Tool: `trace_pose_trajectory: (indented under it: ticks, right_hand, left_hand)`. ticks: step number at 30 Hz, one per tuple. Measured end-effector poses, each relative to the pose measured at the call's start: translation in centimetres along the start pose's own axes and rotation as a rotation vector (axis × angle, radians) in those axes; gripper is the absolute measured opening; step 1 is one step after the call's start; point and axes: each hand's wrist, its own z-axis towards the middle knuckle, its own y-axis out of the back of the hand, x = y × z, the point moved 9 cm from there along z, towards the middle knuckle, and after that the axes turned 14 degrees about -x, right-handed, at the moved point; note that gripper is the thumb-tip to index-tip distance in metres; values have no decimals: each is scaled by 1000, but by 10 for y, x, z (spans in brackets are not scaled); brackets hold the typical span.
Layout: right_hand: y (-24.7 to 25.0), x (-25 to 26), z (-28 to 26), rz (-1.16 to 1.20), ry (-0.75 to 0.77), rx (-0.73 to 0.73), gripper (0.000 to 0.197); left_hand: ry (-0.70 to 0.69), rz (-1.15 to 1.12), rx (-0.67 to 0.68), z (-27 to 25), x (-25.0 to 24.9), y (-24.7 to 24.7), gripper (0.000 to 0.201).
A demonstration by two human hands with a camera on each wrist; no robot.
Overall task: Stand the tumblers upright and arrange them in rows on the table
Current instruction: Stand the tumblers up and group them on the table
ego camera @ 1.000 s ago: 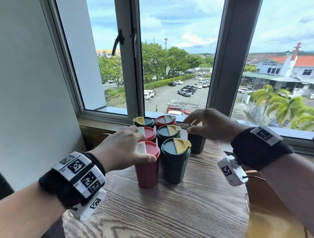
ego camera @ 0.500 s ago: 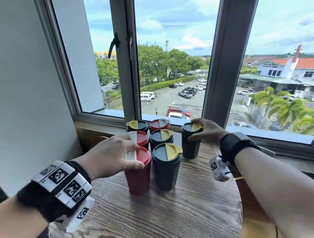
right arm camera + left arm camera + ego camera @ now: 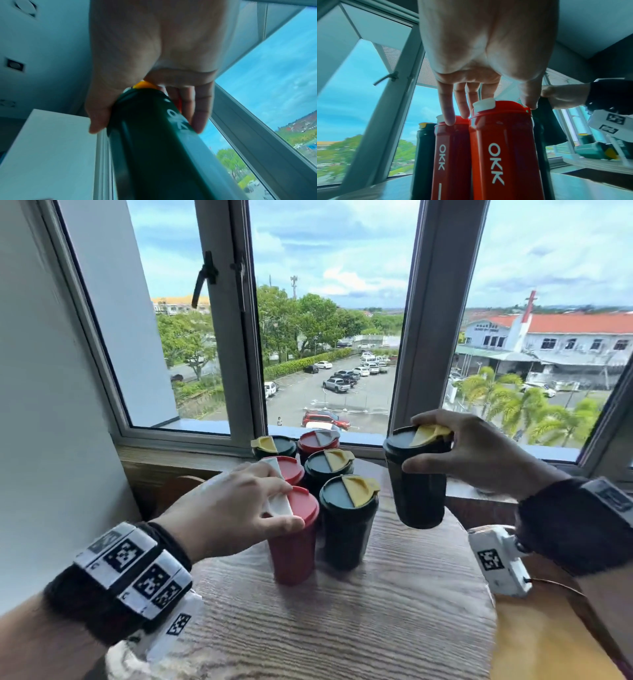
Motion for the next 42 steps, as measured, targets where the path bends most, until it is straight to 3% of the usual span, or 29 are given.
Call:
trace_pose_trajectory:
  ticks: [8, 12, 19, 30, 37, 42]
  right_hand:
    - [-13, 53, -105, -110, -238, -43, 92]
    - [-44, 75, -136, -165, -304, -67, 104]
    - [-71, 99, -142, -252, -345, -149, 83]
    - [-83, 103, -150, -352, -420, -145, 101]
    - [-85, 107, -156, -333, -419, -120, 104]
    - [-77, 108, -155, -196, -389, -169, 96]
  left_hand:
    - [-169, -158, -38, -2, 9, -2, 66]
    - [-202, -202, -57, -3, 13, -4, 69]
    - [-223, -217, -72, -2, 12, -3, 71]
    - [-198, -206, -59, -2, 16, -2, 71]
    - [-183, -234, -57, -2, 15, -1, 69]
    - [-184, -241, -46, -6, 16, 0, 70]
